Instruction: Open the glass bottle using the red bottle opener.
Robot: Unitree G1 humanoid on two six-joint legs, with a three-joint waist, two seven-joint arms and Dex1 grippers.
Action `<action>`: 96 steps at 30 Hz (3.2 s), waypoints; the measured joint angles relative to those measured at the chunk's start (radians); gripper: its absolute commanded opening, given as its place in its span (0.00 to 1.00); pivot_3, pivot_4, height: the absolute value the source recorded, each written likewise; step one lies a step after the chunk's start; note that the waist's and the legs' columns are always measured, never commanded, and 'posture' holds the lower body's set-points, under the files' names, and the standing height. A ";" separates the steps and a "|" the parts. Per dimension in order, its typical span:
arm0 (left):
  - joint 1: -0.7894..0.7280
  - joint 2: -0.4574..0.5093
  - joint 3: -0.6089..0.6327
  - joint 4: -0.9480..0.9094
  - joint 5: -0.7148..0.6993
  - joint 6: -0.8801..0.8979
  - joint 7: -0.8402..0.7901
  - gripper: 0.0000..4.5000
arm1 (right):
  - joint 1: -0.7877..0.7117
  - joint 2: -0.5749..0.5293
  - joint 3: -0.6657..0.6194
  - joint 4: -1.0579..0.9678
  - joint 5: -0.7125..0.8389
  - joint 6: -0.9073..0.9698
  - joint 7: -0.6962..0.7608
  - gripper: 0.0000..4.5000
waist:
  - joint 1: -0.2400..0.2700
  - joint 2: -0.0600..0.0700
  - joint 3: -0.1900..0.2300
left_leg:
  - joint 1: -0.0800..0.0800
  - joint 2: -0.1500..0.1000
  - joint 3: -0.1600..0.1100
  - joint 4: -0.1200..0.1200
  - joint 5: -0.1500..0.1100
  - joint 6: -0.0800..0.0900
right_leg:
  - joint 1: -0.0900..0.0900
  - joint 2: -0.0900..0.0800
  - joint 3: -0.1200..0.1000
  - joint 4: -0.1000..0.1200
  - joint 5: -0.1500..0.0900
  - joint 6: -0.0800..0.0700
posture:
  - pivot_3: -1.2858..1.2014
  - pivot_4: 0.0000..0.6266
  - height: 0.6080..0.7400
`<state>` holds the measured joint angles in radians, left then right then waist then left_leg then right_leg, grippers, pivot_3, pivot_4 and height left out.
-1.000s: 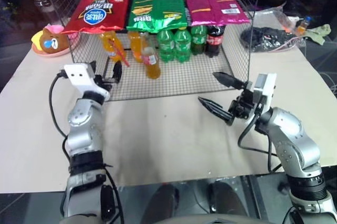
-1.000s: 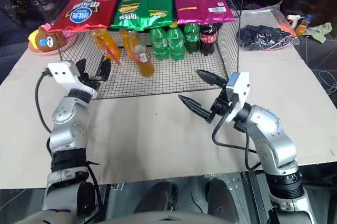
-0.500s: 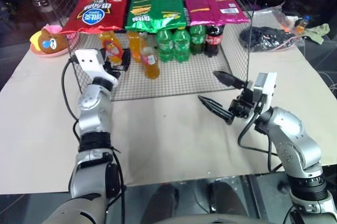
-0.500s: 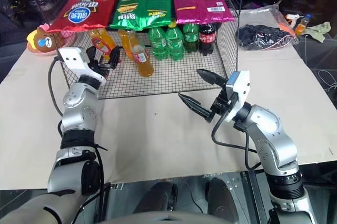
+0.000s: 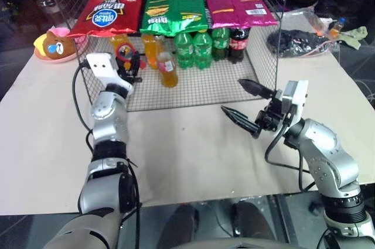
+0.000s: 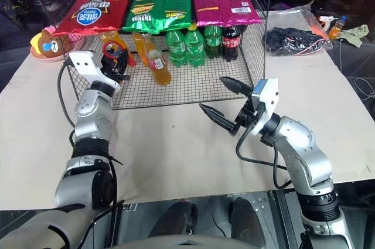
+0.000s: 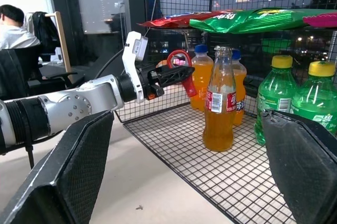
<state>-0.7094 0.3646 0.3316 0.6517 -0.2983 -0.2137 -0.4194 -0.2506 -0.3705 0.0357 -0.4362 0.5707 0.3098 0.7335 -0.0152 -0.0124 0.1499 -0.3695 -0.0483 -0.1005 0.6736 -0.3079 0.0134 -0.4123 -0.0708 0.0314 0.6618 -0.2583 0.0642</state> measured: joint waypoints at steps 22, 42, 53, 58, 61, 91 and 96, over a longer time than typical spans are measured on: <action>0.131 -0.063 0.052 -0.277 -0.284 0.219 -0.114 0.02 | 0.011 0.000 0.008 0.001 0.000 0.008 0.003 1.00 | 0.000 0.000 0.000 | -0.002 0.000 -0.002 0.003 0.000 0.000 | 0.000 0.000 -0.002 0.001 0.000 0.000 | 0.52 0.24 1.00; 0.213 -0.067 -0.109 -0.489 -0.490 0.676 -0.378 0.02 | 0.030 -0.007 0.039 0.026 -0.039 0.064 -0.034 1.00 | -0.001 0.000 0.000 | -0.002 0.000 -0.003 0.005 0.000 0.000 | 0.000 0.000 -0.003 0.002 0.000 0.000 | 0.52 0.24 1.00; 0.218 -0.044 -0.258 -0.528 -0.530 0.905 -0.575 0.02 | -0.084 -0.037 0.105 0.062 0.046 0.480 -0.087 1.00 | -0.002 0.000 0.000 | -0.002 0.000 -0.003 0.006 0.000 0.000 | 0.000 0.000 -0.003 0.001 0.000 0.000 | 0.52 0.24 1.00; 0.218 -0.020 -0.283 -0.528 -0.530 0.950 -0.653 0.02 | -0.107 -0.063 0.086 0.053 0.209 0.652 -0.042 1.00 | -0.002 0.000 0.000 | -0.003 0.000 -0.003 0.006 0.000 0.000 | 0.001 0.000 -0.003 0.001 0.000 0.000 | 0.52 0.24 1.00; 0.218 -0.007 -0.298 -0.528 -0.529 0.970 -0.681 0.02 | -0.131 -0.070 0.066 0.051 0.267 0.706 -0.040 1.00 | -0.001 0.000 0.000 | -0.003 0.000 -0.003 0.006 0.000 0.000 | 0.000 0.000 -0.003 0.001 0.000 0.000 | 0.52 0.24 1.00; 0.248 0.005 -0.342 -0.588 -0.430 0.898 -0.726 0.67 | -0.143 -0.018 0.018 0.072 0.350 0.812 -0.142 0.00 | 0.000 0.000 0.000 | -0.004 0.000 -0.004 0.006 0.000 0.000 | 0.000 -0.001 -0.003 0.001 0.000 0.000 | 0.52 0.24 1.00; 0.321 0.003 -0.317 -0.617 -0.411 0.877 -0.643 0.99 | -0.091 -0.044 -0.094 0.109 0.276 0.720 -0.219 0.00 | 0.003 0.000 0.000 | -0.008 0.000 -0.005 0.007 0.000 0.000 | -0.003 -0.001 -0.004 0.001 0.000 0.000 | 0.52 0.24 1.00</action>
<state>-0.3883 0.3678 0.0145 0.0348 -0.7089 0.6637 -1.0628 -0.3414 -0.4148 -0.0582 -0.3273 0.8470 1.0294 0.5141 -0.0120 -0.0121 0.1500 -0.3774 -0.0487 -0.1054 0.6805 -0.3080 0.0136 -0.4150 -0.0721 0.0276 0.6627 -0.2583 0.0641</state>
